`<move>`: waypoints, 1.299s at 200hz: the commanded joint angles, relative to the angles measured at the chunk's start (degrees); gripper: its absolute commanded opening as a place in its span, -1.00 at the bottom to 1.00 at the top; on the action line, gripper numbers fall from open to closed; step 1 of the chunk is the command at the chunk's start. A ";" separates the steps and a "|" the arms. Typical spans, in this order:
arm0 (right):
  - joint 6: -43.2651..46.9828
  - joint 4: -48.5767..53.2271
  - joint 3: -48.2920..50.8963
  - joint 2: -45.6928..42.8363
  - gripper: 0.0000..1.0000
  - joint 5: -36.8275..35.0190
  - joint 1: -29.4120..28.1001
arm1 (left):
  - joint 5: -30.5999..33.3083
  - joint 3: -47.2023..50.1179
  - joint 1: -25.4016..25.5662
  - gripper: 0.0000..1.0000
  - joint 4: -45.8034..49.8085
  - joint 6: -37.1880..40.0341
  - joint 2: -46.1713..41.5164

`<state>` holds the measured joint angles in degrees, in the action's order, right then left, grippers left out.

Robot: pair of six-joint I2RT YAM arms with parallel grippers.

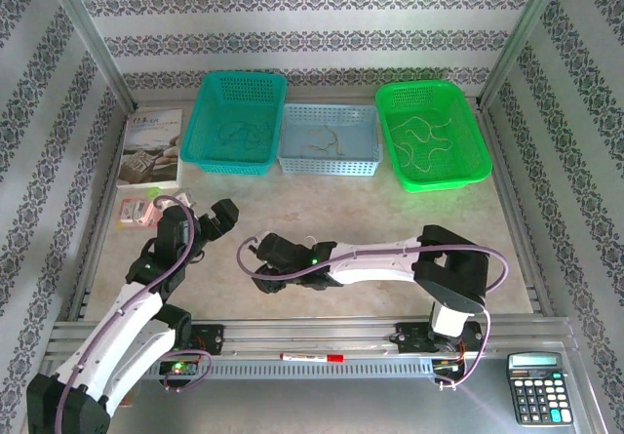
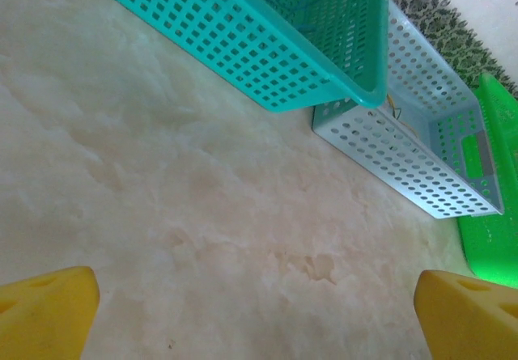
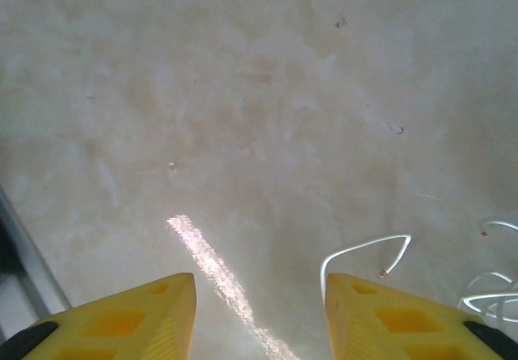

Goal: Untangle the cables

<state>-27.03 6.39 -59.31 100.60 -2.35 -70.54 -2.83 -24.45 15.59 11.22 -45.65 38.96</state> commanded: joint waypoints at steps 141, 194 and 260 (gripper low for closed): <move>1.01 3.91 -2.93 -1.02 -1.00 -4.79 2.95 | -4.48 -1.36 -1.60 1.00 -1.55 0.57 -0.55; -0.81 -2.68 2.68 -14.08 -1.00 4.82 10.08 | -9.32 1.12 -1.59 1.00 -6.48 1.17 -0.12; -6.94 -10.87 10.19 -26.32 -1.00 15.06 20.36 | -22.71 3.83 -1.58 1.00 -17.72 -0.11 5.82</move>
<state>-31.24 -0.62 -50.92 77.14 7.49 -52.12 -18.15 -21.61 14.85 1.21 -45.47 42.92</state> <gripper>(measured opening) 0.050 0.998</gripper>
